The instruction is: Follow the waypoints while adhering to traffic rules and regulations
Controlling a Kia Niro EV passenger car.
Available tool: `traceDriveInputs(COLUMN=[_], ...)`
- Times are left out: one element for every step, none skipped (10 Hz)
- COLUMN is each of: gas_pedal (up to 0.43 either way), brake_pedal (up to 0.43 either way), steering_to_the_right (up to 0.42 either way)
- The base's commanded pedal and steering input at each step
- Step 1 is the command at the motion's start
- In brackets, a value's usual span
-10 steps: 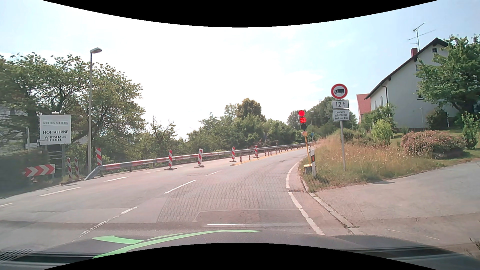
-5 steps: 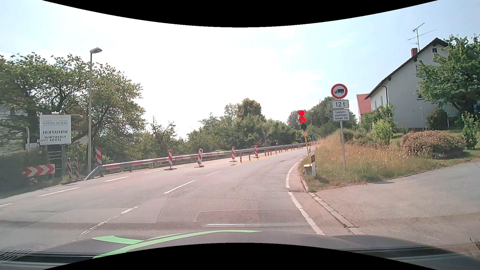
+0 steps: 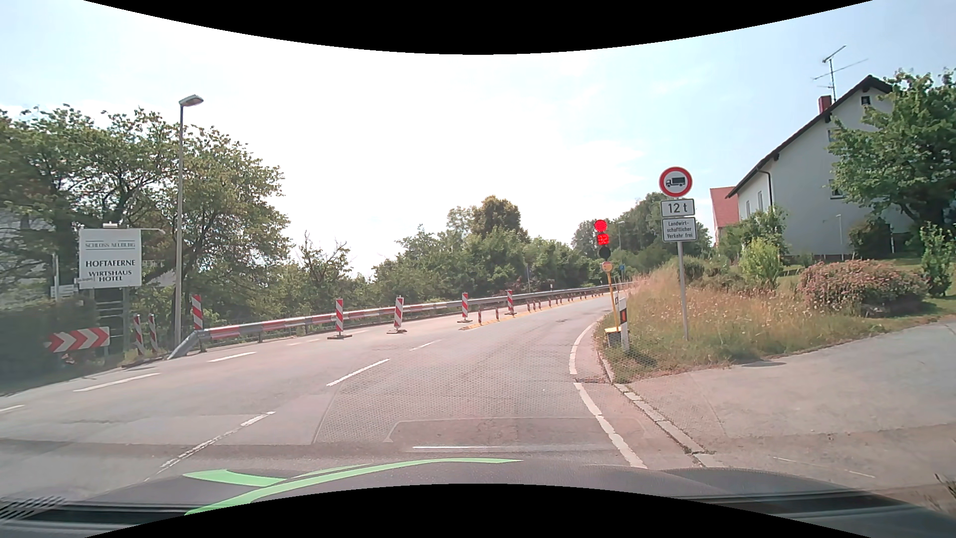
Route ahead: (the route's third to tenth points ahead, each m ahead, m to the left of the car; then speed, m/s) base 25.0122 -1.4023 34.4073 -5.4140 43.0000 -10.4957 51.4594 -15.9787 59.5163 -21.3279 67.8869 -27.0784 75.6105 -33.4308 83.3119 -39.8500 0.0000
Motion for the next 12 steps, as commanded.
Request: traceDriveInputs(gas_pedal=[0.000, 0.000, 0.000, 0.000, 0.000, 0.000, 0.000, 0.000, 0.000, 0.000, 0.000, 0.000], brake_pedal=[0.329, 0.329, 0.323, 0.329, 0.329, 0.329, 0.329, 0.329, 0.329, 0.329, 0.329, 0.329], steering_to_the_right=[0.071, 0.072, 0.071, 0.072, 0.072, 0.072, 0.072, 0.072, 0.071, 0.072, 0.072, 0.072])
